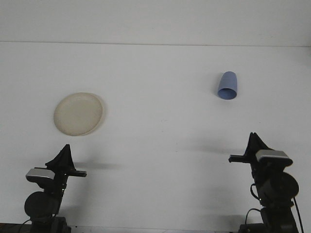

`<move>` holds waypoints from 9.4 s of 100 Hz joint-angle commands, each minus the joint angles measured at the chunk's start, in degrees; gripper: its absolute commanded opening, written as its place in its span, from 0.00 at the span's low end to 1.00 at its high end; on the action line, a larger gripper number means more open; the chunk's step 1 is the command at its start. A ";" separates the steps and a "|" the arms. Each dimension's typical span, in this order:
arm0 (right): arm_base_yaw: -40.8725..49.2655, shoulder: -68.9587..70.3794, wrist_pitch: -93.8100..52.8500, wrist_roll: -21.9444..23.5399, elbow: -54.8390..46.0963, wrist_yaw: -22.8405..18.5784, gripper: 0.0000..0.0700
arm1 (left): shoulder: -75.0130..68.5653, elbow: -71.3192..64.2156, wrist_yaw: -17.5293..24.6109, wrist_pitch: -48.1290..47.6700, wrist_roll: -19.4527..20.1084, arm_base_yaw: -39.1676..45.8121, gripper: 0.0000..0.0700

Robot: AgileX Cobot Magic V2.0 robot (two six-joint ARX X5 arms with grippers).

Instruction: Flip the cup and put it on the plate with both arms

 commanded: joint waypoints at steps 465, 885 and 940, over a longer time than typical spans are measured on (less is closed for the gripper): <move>44.09 71.63 -70.10 -16.17 86.09 -7.04 0.53 | -0.04 -0.72 0.07 0.90 -16.76 -0.09 0.02; 10.56 -4.98 -12.98 -8.72 1.31 -7.02 0.53 | 106.01 96.06 2.05 -66.53 12.15 11.26 0.02; 10.56 -4.96 -13.00 -9.11 1.31 -7.04 0.53 | 106.36 102.66 2.56 -64.78 11.91 11.43 0.77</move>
